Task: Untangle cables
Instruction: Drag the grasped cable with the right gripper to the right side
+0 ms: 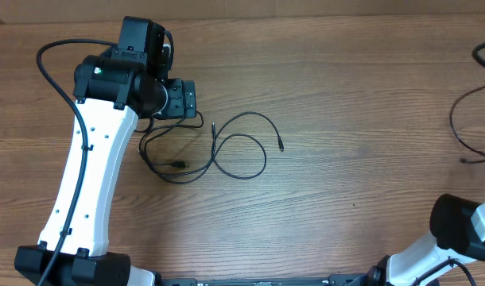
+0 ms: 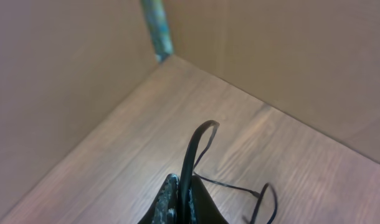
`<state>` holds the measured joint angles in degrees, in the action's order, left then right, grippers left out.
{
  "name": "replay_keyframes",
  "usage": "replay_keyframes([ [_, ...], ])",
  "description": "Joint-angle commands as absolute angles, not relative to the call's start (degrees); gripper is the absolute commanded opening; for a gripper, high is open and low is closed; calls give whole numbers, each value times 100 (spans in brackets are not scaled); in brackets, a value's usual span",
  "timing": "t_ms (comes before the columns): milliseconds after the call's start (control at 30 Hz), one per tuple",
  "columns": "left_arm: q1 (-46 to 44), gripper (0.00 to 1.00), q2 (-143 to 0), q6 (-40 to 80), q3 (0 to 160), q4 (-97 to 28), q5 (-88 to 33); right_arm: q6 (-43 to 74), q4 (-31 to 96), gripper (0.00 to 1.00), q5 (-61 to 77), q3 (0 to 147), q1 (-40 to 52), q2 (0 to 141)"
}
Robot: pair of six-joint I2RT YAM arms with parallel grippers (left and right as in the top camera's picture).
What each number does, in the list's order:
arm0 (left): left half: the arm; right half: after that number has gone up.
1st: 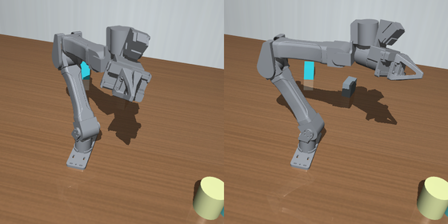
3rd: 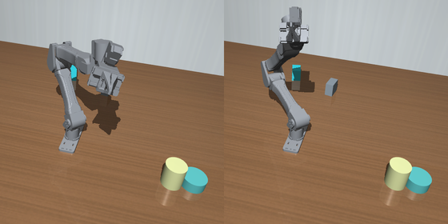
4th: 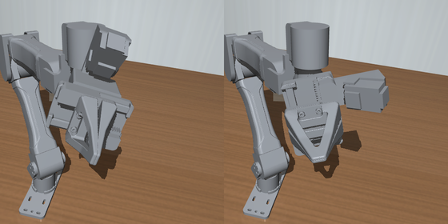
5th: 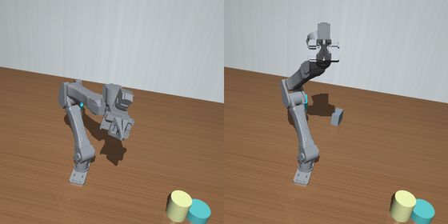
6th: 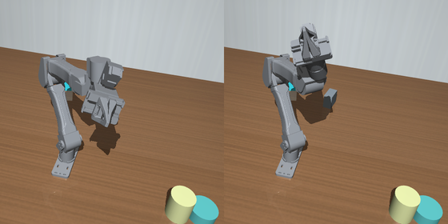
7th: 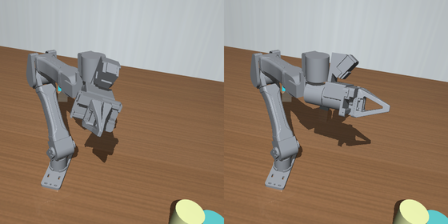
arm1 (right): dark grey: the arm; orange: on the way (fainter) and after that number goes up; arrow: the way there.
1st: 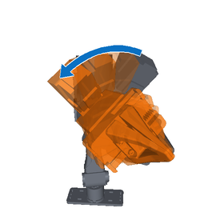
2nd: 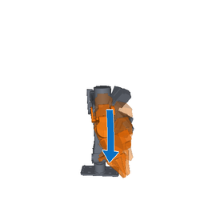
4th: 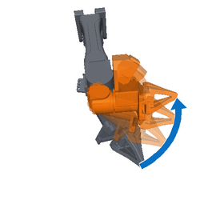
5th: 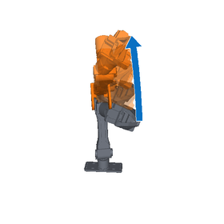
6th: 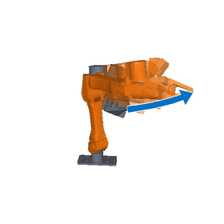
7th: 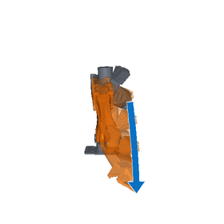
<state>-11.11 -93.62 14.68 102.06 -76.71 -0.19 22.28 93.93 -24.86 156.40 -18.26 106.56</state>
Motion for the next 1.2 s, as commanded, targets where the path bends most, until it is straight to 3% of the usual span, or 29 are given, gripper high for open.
replay_keyframes([
  [0, -1090, 90, -9223, 1542, 10298, -7655, -1, 2300, 9174, 4, -2591, 15128, -2169, 10659],
  [433, -1090, 90, -9223, 1540, 10298, -7655, -1, 2425, 8259, 6, -2265, 13170, -2974, 10661],
  [567, -1090, 90, -9223, 1540, 10298, -7644, -1, 2379, 8114, 64, -1643, 13124, -3105, 10663],
  [633, -1090, 90, -9223, 1540, 10298, -7647, 1, 2375, 8079, 75, -1402, 13124, -3116, 10663],
  [1000, -1090, 90, -9223, 1426, 10298, -7603, 3, 637, 8197, 86, 1678, 13124, -2606, 10663],
  [1167, -1090, 81, -9194, 1199, 10298, -7384, 19, 49, 8820, 92, 2272, 13124, -1870, 10663],
])
